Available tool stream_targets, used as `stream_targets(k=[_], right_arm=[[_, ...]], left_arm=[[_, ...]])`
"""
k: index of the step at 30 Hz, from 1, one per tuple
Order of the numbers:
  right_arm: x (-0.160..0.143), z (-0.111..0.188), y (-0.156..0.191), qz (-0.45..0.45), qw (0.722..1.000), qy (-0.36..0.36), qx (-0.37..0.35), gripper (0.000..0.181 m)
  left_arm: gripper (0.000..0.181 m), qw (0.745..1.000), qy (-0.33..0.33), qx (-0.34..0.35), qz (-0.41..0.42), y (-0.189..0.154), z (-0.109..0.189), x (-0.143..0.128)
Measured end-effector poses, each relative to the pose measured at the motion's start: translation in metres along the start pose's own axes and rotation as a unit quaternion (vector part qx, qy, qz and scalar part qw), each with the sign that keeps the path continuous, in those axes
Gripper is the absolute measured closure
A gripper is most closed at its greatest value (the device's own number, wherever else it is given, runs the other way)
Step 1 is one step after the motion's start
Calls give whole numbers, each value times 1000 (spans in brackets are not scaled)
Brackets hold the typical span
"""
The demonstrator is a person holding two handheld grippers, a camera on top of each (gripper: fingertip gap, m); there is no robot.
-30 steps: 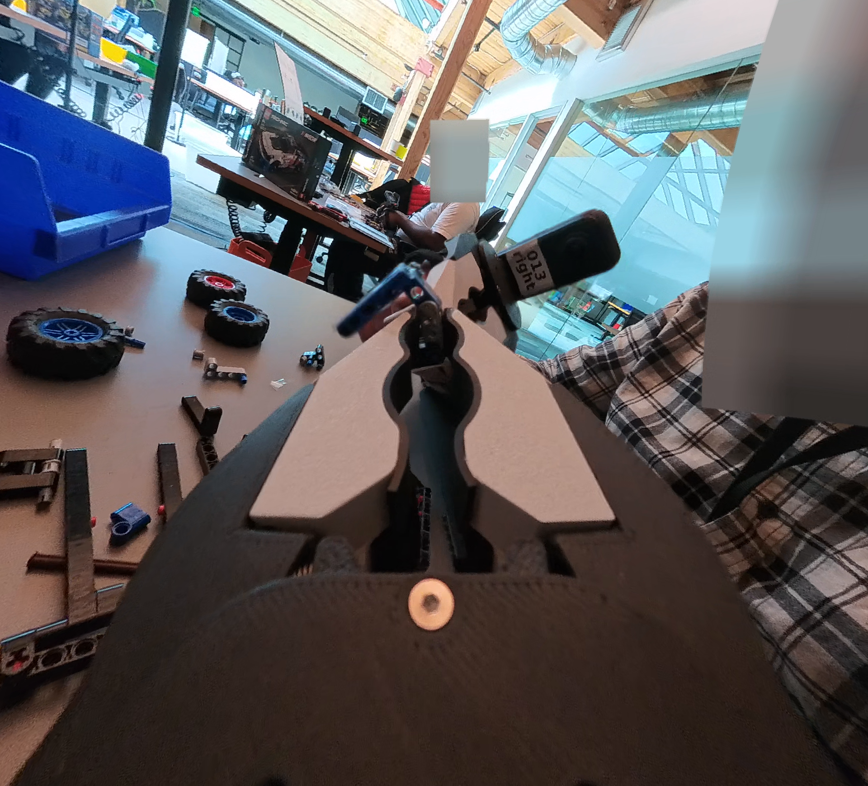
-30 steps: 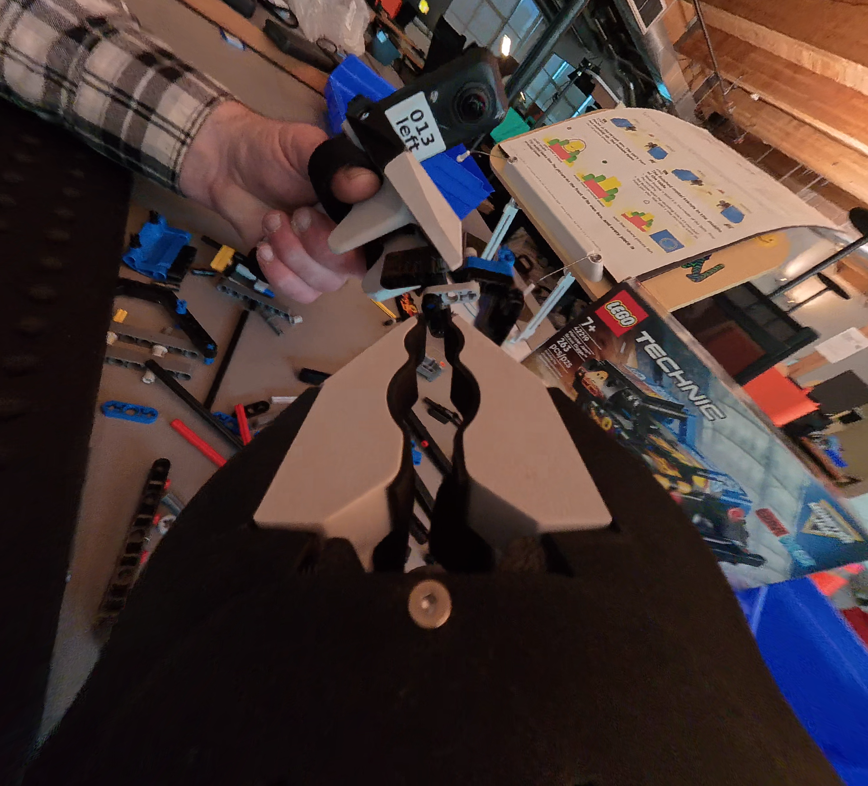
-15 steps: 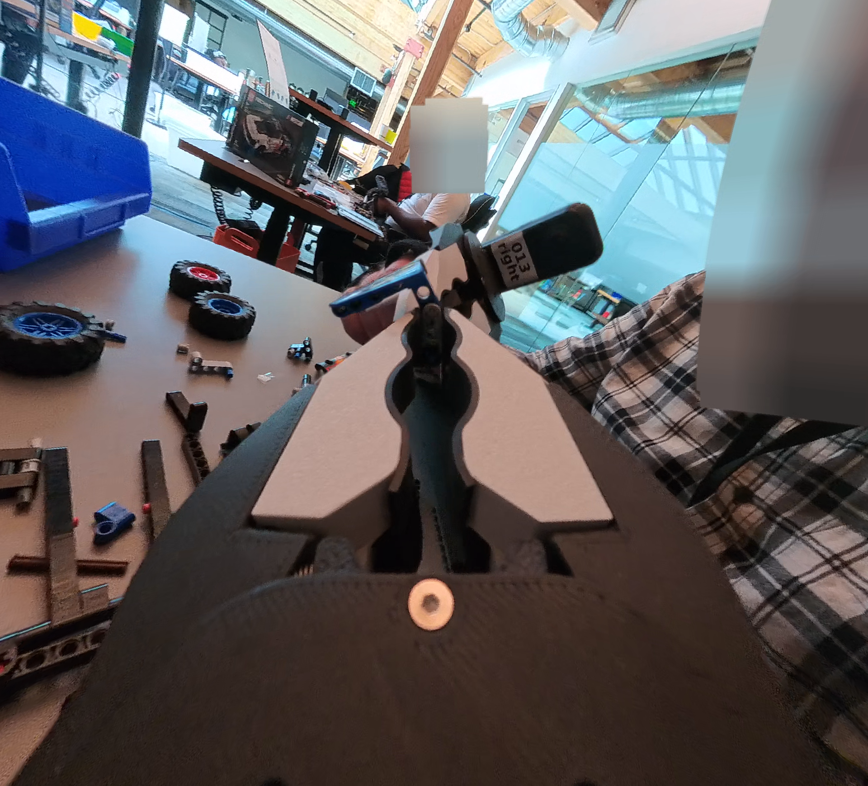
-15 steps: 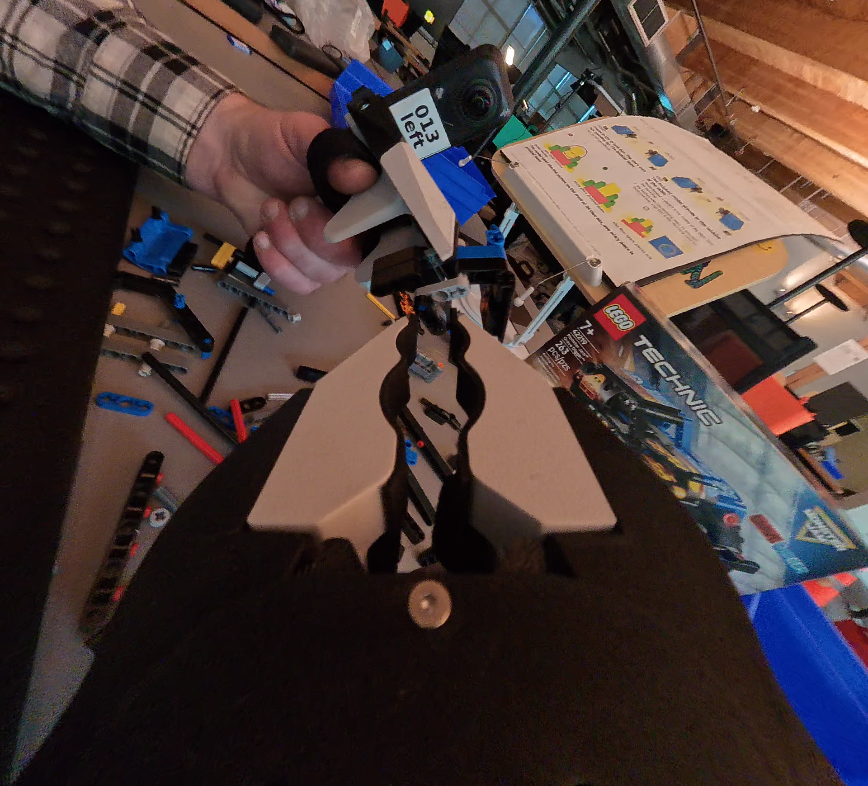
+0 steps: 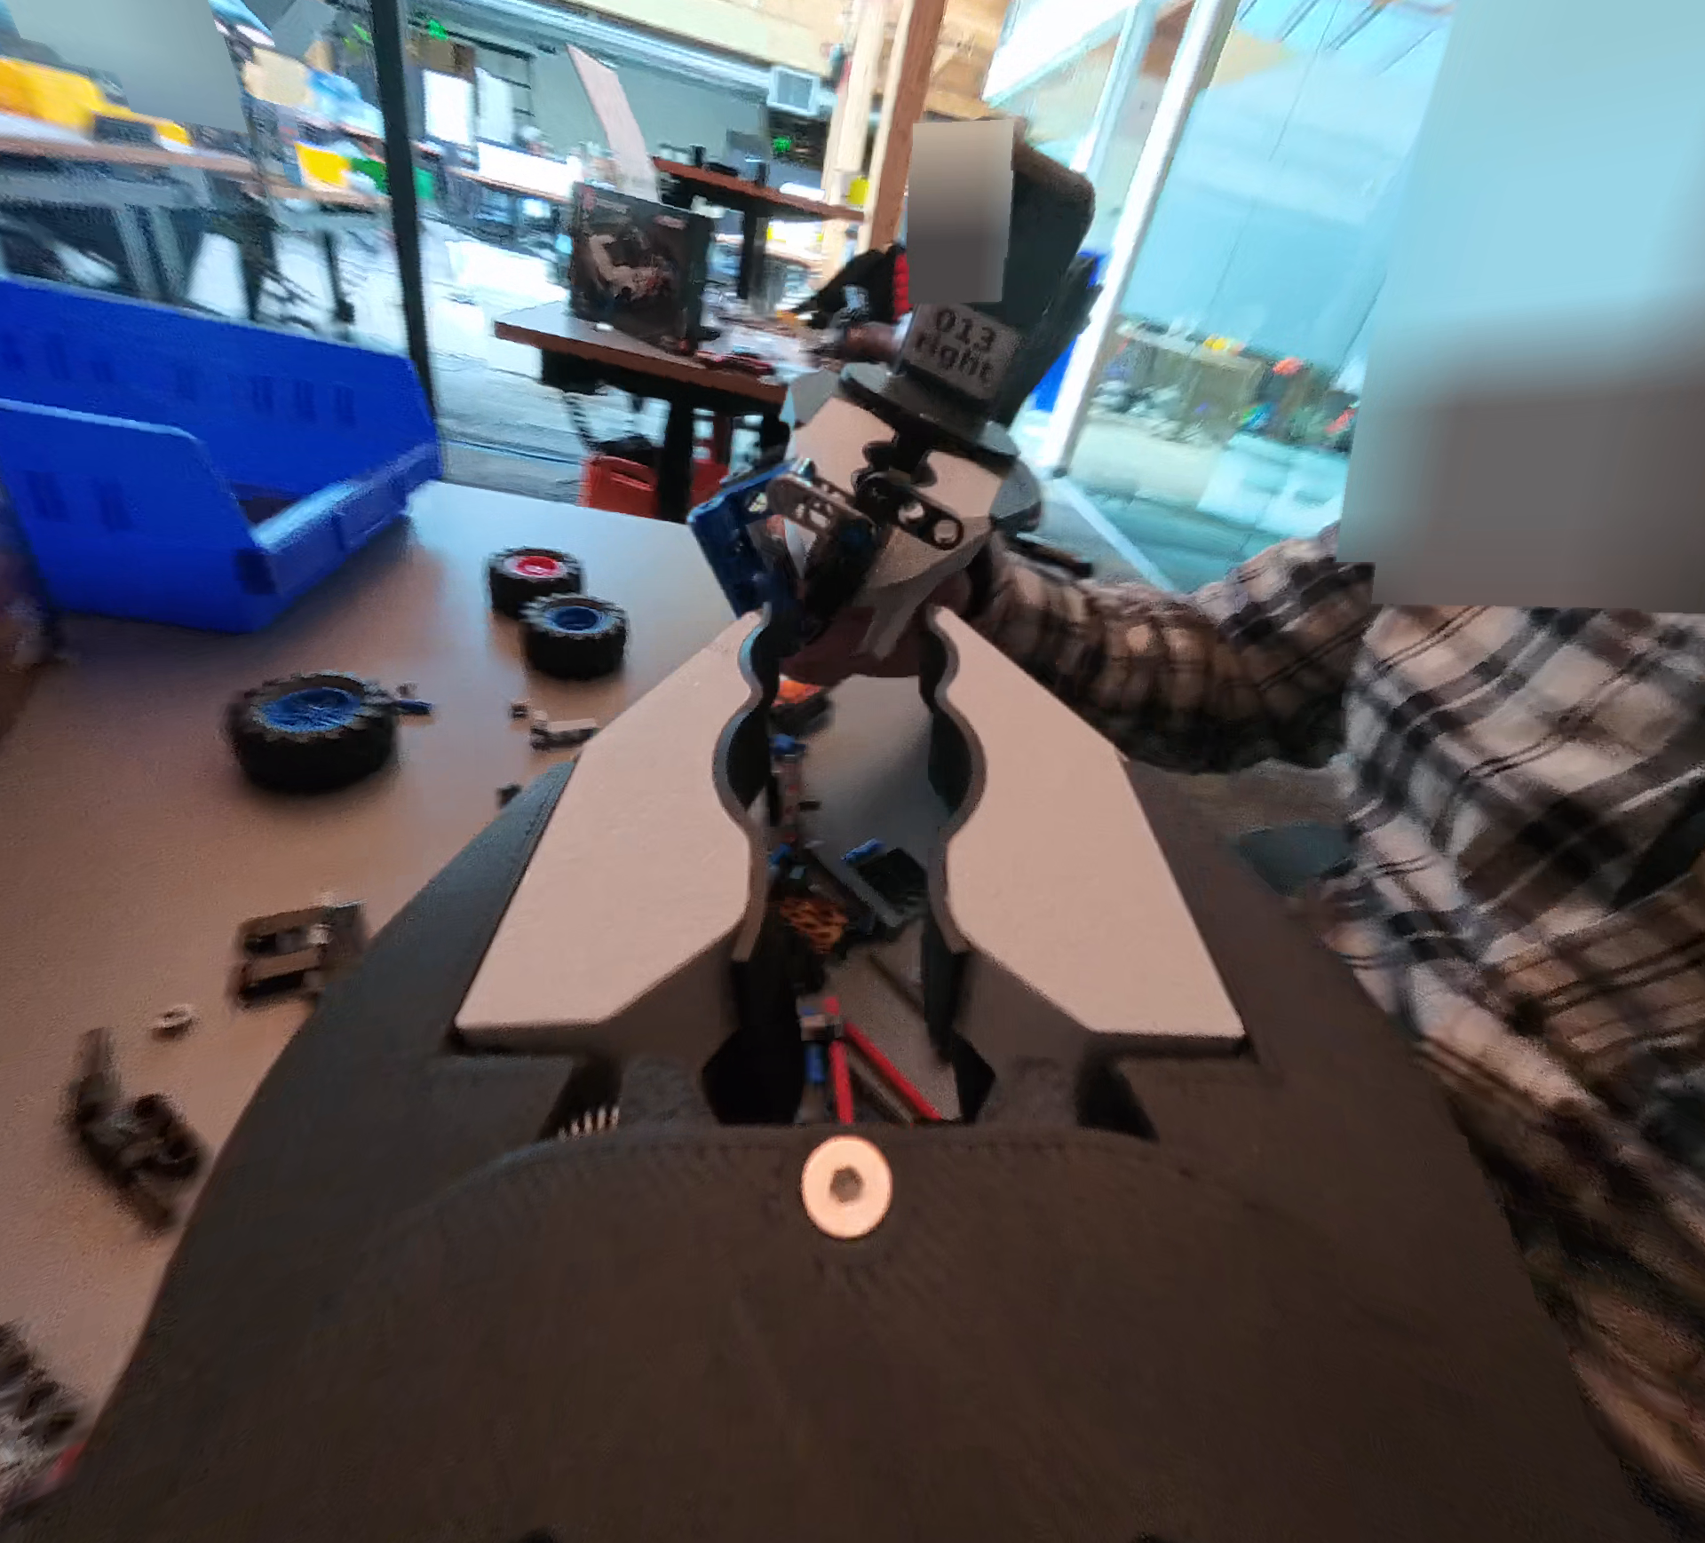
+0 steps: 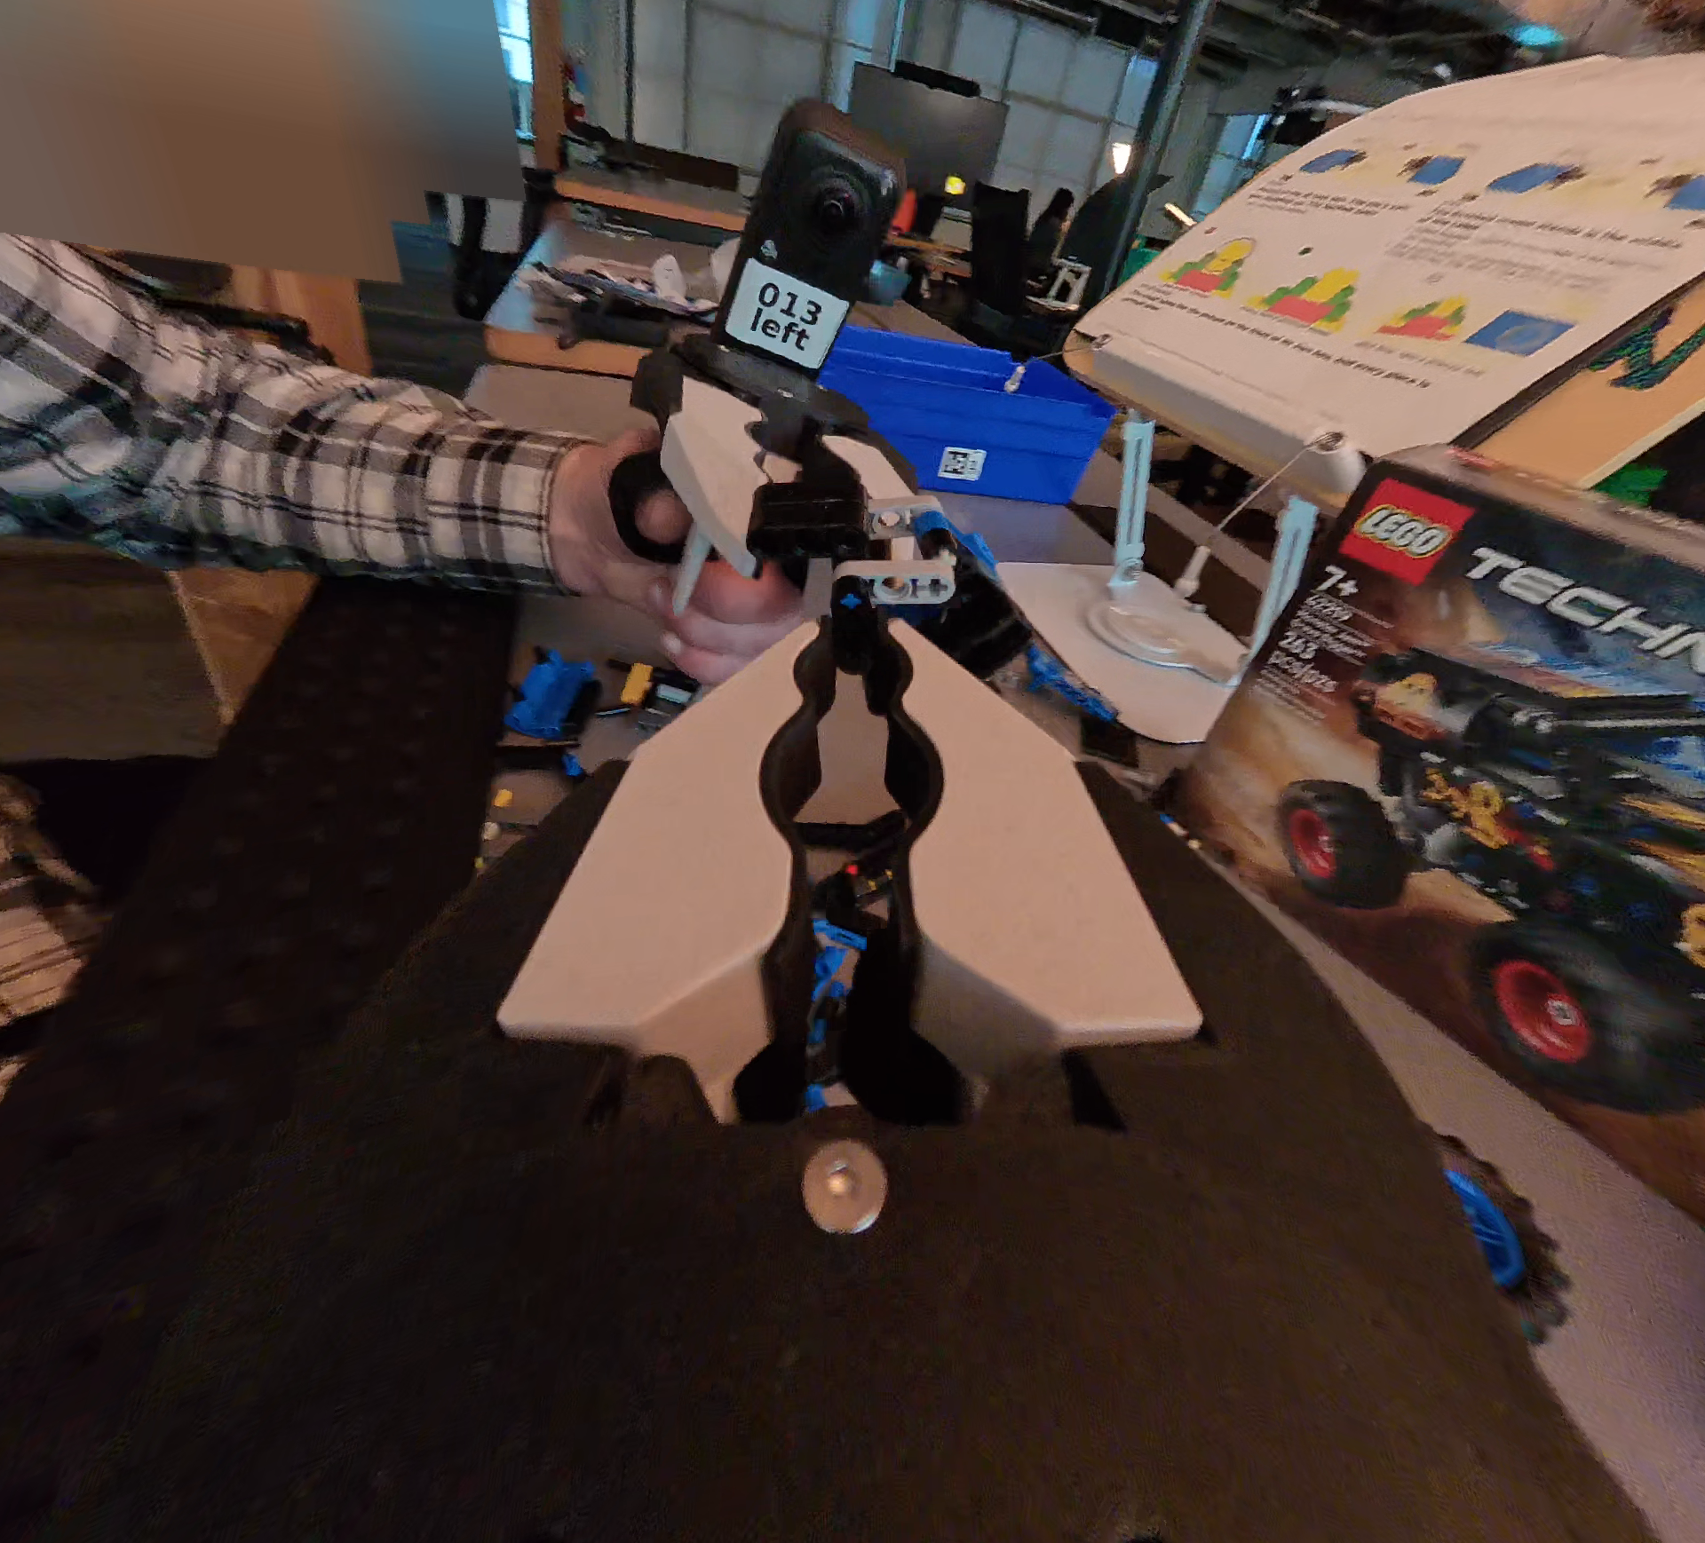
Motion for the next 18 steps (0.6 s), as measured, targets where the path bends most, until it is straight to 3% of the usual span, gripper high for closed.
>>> stream_targets(k=[2, 7, 10, 18], right_arm=[[1, 1, 2, -40, 999, -3, 24, 176], [-3, -2, 10, -50, 998, 10, 45, 176], [1, 1, 12, -64, 996, -2, 60, 176], [4, 10, 20, -52, 993, -14, 102, 176]], left_arm=[[167, 998, 13, 24, -60, -2, -3, 2], [165, 993, 40, 42, -100, -5, -14, -4], [175, 995, 26, 31, -93, -9, -11, 1], [176, 993, 33, 16, -110, -23, -17, 2]])
Point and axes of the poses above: each gripper's, where its closed fingertips meet, z back along the fingers, x out of its top, y = z × x across the jaws, the point moved 2 cm from there along z, back along the fingers, and after that the axes turned 11 degrees about -x, right-handed, at the moved point
